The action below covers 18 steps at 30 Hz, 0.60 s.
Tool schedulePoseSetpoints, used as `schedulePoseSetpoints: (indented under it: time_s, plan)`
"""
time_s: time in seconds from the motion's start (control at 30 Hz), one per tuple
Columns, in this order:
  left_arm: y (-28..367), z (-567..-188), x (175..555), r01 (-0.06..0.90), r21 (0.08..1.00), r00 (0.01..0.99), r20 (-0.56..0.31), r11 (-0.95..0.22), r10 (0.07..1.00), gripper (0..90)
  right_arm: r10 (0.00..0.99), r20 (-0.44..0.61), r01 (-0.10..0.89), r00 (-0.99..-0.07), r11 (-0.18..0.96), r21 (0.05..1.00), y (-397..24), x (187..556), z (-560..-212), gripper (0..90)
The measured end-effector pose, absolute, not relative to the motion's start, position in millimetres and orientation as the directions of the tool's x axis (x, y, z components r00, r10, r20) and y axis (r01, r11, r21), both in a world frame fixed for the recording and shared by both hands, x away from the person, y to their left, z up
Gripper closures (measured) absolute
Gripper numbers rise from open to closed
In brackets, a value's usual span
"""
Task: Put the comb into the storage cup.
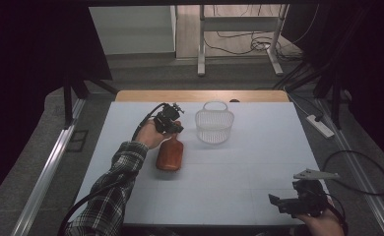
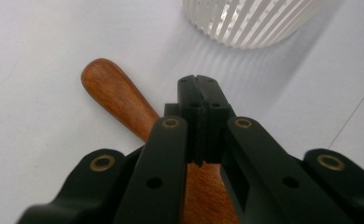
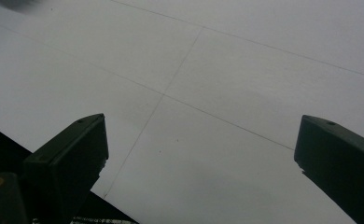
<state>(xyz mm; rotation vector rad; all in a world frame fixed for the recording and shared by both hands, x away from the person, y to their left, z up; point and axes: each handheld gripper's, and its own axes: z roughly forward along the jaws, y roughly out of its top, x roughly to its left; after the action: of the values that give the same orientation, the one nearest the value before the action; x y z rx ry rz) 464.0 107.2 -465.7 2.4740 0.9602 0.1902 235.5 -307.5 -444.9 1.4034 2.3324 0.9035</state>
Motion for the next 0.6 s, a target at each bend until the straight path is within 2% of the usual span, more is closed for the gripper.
schedulePoseSetpoints:
  time_s: [0.6]
  plan:
    - [104.6,-495.6,473.3,0.632,0.403,0.739,-0.054,-0.662,0.672,89.1,0.865,0.085,0.698,-0.495,0.338,0.632,-307.4,235.6,-445.0,3.8]
